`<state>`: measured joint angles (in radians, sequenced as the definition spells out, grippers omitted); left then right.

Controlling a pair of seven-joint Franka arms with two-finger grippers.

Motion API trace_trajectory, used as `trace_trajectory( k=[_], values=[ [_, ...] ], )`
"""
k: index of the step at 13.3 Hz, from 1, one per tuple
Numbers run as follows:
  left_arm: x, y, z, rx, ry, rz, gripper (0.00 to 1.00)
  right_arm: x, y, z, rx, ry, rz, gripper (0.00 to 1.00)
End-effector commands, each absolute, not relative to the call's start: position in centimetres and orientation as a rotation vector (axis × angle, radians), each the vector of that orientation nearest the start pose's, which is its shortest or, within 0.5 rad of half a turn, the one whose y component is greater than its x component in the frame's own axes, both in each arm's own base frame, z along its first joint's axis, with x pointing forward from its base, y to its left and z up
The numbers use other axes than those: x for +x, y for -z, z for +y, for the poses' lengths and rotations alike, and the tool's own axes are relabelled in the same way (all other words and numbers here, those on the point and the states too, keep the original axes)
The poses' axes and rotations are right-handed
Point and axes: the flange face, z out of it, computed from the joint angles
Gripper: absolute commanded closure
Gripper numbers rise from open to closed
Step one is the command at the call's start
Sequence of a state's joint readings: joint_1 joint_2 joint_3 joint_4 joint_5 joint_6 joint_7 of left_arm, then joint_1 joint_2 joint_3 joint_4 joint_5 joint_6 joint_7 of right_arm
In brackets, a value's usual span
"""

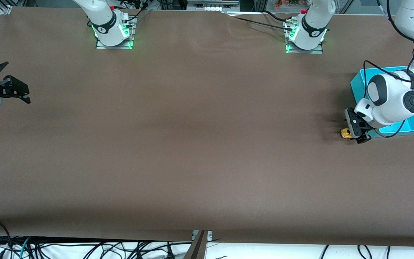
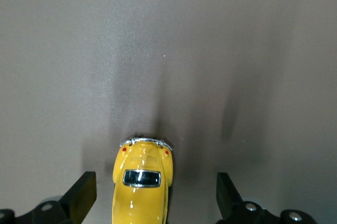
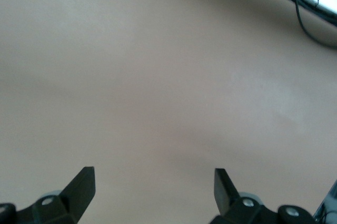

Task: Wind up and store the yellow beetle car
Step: 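Lift the car with the left gripper and lower it into the tray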

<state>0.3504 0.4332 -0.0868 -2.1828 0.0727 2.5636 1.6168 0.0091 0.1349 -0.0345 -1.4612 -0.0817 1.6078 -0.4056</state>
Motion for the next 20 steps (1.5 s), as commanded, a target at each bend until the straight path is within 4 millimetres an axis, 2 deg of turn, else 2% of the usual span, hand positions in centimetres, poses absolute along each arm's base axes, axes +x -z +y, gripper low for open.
trace_trajectory(
  k=[1,2,3,4,5,6,9,11,14,15,18,20],
  values=[
    [53.7,-18.2,15.6,-2.387,-0.042,2.081,0.01,57.4,-60.4,-2.2,-3.206,-0.049,-0.343,0.0],
    [53.7,-18.3,15.7,-2.388,-0.041,2.079,0.2,56.9,-60.3,-2.1,-3.207,-0.079,-0.257,0.0],
    [53.6,-18.4,15.9,-2.385,-0.041,2.079,0.52,56.5,-60.4,-2.0,-3.204,-0.101,-0.215,0.0],
    [53.7,-18.6,15.9,-2.357,-0.058,2.096,0.92,56.3,-60.4,-1.9,-3.203,-0.121,-0.206,0.0],
    [53.8,-18.9,16.0,-2.326,-0.073,2.108,1.0,56.0,-60.7,-1.8,-3.201,-0.123,-0.207,0.0],
    [53.8,-19.4,15.9,-2.317,-0.075,2.114,1.0,55.9,-60.3,-1.8,-3.194,-0.136,-0.205,0.0],
    [54.0,-22.8,15.3,-2.348,-0.096,2.104,1.0,55.7,-60.0,-2.1,-3.175,-0.16,-0.165,0.0],
    [54.3,-24.8,12.6,-2.405,-0.083,2.109,1.0,56.3,-59.2,-2.3,-3.173,-0.182,-0.165,0.0],
    [53.7,-26.2,11.5,-2.516,-0.118,2.131,1.0,56.5,-59.6,-2.3,-3.176,-0.163,-0.18,0.0],
    [53.6,-26.8,11.7,-2.528,-0.14,2.14,1.0,56.5,-59.6,-2.3,-3.176,-0.161,-0.18,0.0],
    [52.0,-29.2,15.4,-2.573,-0.247,2.148,1.0,56.6,-59.6,-2.3,-3.177,-0.156,-0.18,0.0],
    [51.2,-31.6,17.6,-2.553,-0.288,2.208,1.0,56.6,-59.5,-2.2,-3.176,-0.162,-0.16,0.0]
  ],
)
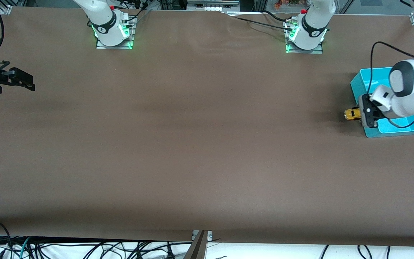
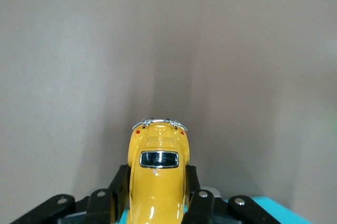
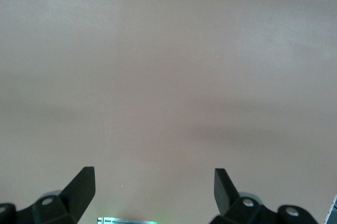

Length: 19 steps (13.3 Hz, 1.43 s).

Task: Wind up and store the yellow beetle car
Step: 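Lift the car with the left gripper and lower it into the tray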

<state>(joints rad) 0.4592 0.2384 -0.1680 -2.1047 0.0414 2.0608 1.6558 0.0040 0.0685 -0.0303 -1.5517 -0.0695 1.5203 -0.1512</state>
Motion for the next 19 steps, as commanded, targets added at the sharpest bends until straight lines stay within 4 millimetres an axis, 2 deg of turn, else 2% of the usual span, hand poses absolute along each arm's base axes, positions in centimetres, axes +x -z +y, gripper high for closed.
trace_trajectory(
  k=[1,2,4,5,7,9,11,14,16,18,19],
  values=[
    [50.6,-32.7,18.6,-2.558,-0.313,2.226,1.0,56.6,-59.5,-2.2,-3.176,-0.162,-0.16,0.0],
    [50.0,-33.6,19.8,-2.545,-0.364,2.235,1.0,56.6,-59.5,-2.0,-3.156,-0.158,-0.155,0.0],
    [48.6,-33.9,22.7,-2.49,-0.408,2.302,1.0,56.6,-59.4,-1.7,-3.13,-0.161,-0.156,0.0],
    [47.9,-33.4,24.2,-2.452,-0.393,2.356,1.0,56.6,-59.4,-1.7,-3.13,-0.159,-0.161,0.0],
    [45.4,-31.7,27.2,-2.449,-0.472,2.335,1.0,56.7,-59.5,-1.8,-3.137,-0.148,-0.171,0.0],
    [42.9,-29.1,28.9,-2.479,-0.447,2.299,1.0,56.7,-59.6,-1.8,-3.136,-0.146,-0.178,0.0],
    [40.9,-26.0,29.5,-2.497,-0.396,2.273,1.0,56.7,-59.6,-1.8,-3.137,-0.146,-0.164,0.0],
    [38.7,-22.3,28.4,-2.493,-0.339,2.265,1.0,56.7,-59.6,-1.8,-3.139,-0.146,-0.166,0.0],
    [37.4,-20.6,27.9,-2.512,-0.314,2.244,1.0,56.7,-59.6,-1.8,-3.138,-0.146,-0.173,0.0],
    [37.0,-20.2,27.9,-2.516,-0.306,2.238,0.99,56.7,-59.6,-1.8,-3.138,-0.146,-0.173,0.0],
    [36.8,-20.2,28.1,-2.52,-0.306,2.234,0.78,56.7,-59.6,-1.8,-3.138,-0.146,-0.176,0.0]
  ],
)
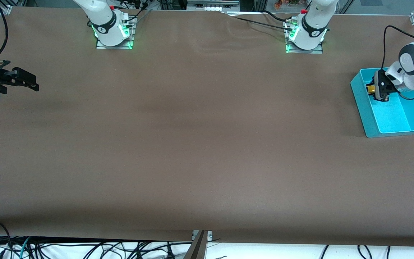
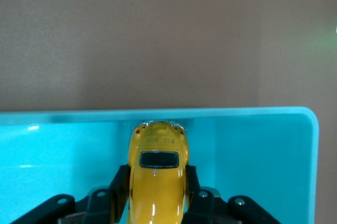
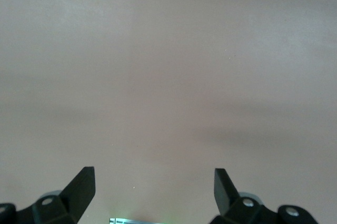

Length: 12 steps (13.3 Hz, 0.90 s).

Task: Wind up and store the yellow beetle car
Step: 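Lift the car with the left gripper and lower it into the tray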

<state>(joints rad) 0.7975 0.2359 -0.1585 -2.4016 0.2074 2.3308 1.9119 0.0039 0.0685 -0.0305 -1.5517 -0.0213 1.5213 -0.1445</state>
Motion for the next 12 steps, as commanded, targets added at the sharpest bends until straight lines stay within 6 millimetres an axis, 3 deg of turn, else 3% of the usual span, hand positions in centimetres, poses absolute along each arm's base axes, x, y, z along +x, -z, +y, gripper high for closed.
trace_trajectory(
  k=[1,2,5,7,10,12],
  values=[
    [36.5,-20.2,28.4,-2.533,-0.305,2.223,0.27,56.7,-59.6,-1.8,-3.139,-0.146,-0.176,0.0],
    [36.3,-20.3,28.9,-2.543,-0.303,2.209,0.0,56.7,-59.6,-1.8,-3.14,-0.144,-0.173,0.0],
    [36.2,-20.6,29.2,-2.551,-0.299,2.189,0.0,56.8,-59.3,-1.9,-3.137,-0.151,-0.176,0.0],
    [37.6,-21.7,29.3,-2.547,-0.283,2.141,0.0,56.9,-59.3,-1.9,-3.137,-0.151,-0.181,0.0],
    [43.6,-28.6,29.2,-2.444,-0.223,1.999,0.0,56.8,-59.3,-2.0,-3.137,-0.151,-0.183,0.0],
    [47.0,-32.5,28.2,-2.375,-0.22,2.022,0.0,56.8,-59.3,-2.0,-3.137,-0.151,-0.183,0.0]
  ],
)
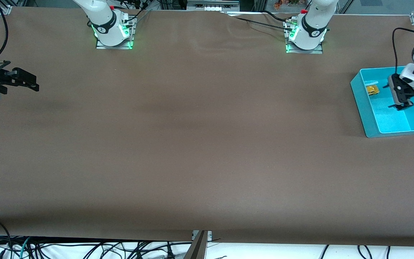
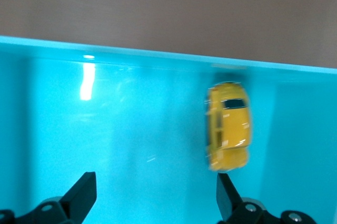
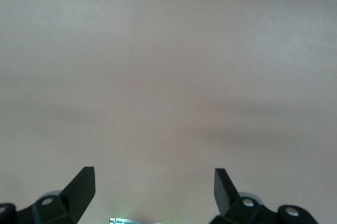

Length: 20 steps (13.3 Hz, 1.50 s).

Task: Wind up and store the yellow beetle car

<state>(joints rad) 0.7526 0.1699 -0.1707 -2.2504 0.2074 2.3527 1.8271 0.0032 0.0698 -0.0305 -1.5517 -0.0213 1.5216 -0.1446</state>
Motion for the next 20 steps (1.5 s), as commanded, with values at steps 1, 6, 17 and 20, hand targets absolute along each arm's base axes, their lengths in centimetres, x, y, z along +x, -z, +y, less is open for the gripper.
trace_trajectory(
  k=[1,6,17,20],
  values=[
    [48.6,-34.4,27.3,-2.353,-0.2,2.025,0.0,56.8,-59.3,-2.0,-3.136,-0.151,-0.185,0.0],
    [54.2,-42.8,19.8,-2.446,0.009,1.84,0.0,56.8,-59.3,-2.0,-3.137,-0.151,-0.183,0.0],
    [55.4,-56.6,0.8,-3.048,-0.047,0.415,0.0,56.9,-59.2,-2.1,-3.137,-0.153,-0.181,0.0],
    [54.6,-59.0,-1.7,-3.076,-0.111,0.186,0.0,56.8,-59.3,-2.2,-3.137,-0.151,-0.178,0.0]
  ],
)
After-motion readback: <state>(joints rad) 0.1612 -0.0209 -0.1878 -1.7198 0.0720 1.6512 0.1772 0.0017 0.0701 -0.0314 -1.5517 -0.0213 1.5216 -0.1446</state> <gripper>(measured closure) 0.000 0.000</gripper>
